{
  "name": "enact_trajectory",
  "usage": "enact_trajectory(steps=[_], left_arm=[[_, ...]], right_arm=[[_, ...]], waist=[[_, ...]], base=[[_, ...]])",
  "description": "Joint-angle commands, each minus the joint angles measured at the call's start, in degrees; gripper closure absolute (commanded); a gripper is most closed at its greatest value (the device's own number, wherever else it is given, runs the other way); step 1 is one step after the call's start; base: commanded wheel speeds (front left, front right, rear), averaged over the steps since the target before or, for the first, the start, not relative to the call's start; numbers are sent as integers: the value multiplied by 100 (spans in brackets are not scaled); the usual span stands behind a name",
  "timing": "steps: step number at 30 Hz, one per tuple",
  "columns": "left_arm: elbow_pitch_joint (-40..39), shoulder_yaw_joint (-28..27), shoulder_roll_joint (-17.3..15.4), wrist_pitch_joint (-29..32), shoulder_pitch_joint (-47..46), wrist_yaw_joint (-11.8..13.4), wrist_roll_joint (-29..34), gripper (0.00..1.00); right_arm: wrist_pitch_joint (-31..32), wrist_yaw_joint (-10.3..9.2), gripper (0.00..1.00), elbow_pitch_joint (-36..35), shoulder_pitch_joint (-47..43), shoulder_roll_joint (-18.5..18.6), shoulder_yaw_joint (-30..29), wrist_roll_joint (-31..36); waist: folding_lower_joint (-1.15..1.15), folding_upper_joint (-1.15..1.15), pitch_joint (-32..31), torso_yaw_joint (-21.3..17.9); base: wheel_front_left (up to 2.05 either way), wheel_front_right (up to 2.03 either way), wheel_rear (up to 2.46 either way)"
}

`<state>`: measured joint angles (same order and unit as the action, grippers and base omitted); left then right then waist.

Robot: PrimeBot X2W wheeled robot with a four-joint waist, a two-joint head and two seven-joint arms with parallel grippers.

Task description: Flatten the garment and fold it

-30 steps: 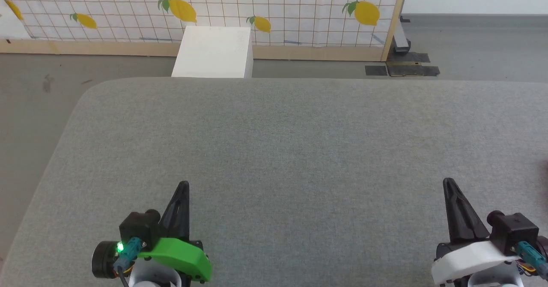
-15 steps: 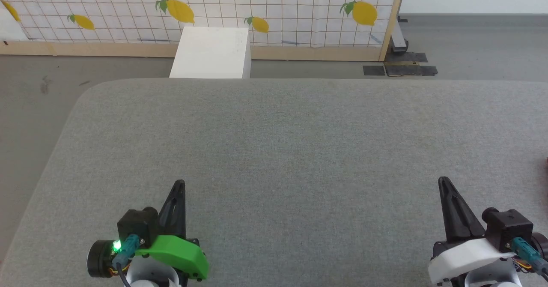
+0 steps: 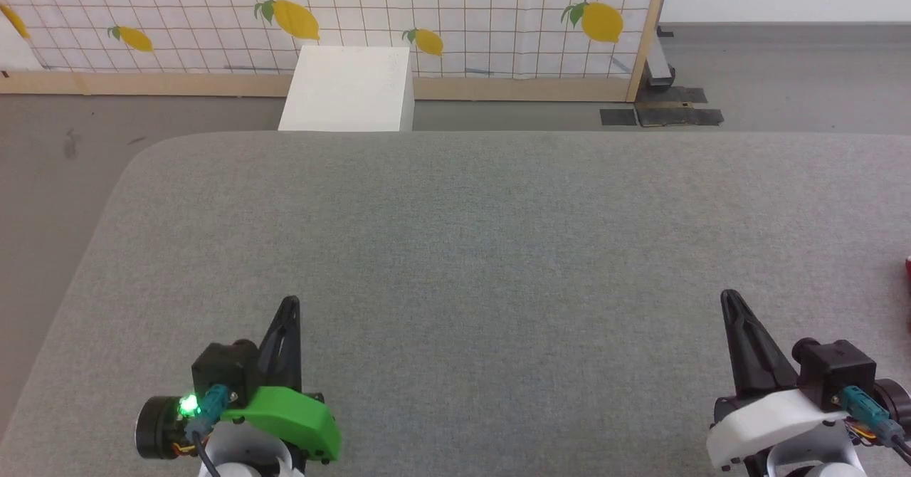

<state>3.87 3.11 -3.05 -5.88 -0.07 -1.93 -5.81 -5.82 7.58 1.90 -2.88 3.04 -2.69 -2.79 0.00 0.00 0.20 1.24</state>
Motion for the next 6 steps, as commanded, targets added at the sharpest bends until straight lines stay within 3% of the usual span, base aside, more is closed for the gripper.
enact_trajectory(steps=[1,6], left_arm=[[-43,-30,11,40,5,29,69,100],[-80,-61,11,99,5,46,125,100]], right_arm=[[36,-5,100,-41,111,-10,25,69],[95,-6,100,-57,130,-10,51,91]], waist=[[0,0,0,-3],[0,0,-3,-16]], base=[[0,0,0],[0,0,0]])
